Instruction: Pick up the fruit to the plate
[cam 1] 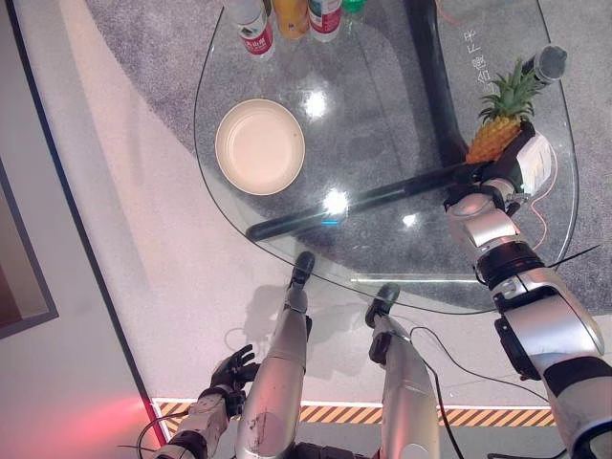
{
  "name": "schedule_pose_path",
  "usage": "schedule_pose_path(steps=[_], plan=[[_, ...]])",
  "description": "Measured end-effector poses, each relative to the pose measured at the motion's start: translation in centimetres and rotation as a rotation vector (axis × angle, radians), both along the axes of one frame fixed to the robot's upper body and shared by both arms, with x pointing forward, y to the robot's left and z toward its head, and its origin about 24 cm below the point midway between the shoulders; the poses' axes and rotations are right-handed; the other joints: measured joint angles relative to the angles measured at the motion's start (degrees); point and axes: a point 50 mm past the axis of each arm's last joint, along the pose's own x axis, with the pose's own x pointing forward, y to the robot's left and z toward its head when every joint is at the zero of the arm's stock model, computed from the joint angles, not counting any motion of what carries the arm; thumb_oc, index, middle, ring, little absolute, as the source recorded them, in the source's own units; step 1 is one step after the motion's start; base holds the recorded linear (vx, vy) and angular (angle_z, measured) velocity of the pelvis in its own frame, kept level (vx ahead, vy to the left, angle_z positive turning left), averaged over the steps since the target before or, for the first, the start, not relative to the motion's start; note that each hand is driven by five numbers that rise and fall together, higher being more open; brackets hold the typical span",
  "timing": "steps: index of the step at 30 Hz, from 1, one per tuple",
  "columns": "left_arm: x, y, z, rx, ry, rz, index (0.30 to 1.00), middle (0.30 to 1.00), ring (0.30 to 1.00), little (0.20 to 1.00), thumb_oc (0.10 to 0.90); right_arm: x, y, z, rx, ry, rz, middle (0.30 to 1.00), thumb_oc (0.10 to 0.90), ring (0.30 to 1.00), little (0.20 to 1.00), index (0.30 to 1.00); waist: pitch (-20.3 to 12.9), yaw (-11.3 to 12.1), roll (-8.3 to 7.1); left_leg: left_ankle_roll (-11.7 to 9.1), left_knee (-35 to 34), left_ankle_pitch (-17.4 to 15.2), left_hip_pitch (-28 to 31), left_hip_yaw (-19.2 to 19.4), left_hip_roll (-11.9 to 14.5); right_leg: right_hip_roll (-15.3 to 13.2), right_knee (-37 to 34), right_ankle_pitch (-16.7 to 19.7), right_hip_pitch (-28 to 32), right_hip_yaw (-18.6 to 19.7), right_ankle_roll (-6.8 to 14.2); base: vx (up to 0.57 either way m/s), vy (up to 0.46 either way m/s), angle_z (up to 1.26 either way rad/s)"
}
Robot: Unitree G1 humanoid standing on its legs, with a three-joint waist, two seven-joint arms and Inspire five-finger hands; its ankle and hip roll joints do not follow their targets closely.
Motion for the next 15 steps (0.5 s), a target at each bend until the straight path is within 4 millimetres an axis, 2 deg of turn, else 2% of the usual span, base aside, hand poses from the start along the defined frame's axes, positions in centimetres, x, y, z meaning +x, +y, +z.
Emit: schedule_pose_path(steps=[1,15], plan=[[0.0,0.0,0.0,0.0,-0.001,0.0,0.9,0.9,0.9,0.9,0.8,0.0,0.0,0.0,0.011,-0.003,0.0,0.3,0.1,0.3,0.2,0.3,0.0,0.0,0.0,0.0,0.0,0.0,0.0,0.0,0.0,0.0,0.0,0.0,0.0,0.0,0.0,0.0,0.0,0.0],[0.1,0.0,0.1,0.003,-0.013,0.0,0.9,0.9,0.9,0.9,0.8,-0.2,-1.0,1.2,0.118,-0.116,-0.052,0.3,0.1,0.3,0.2,0.3,-0.1,0.0,0.0,0.0,0.1,0.1,0.1,0.0,0.0,0.0,-0.1,0.1,0.2,0.0,-0.1,0.0,0.0,0.0]])
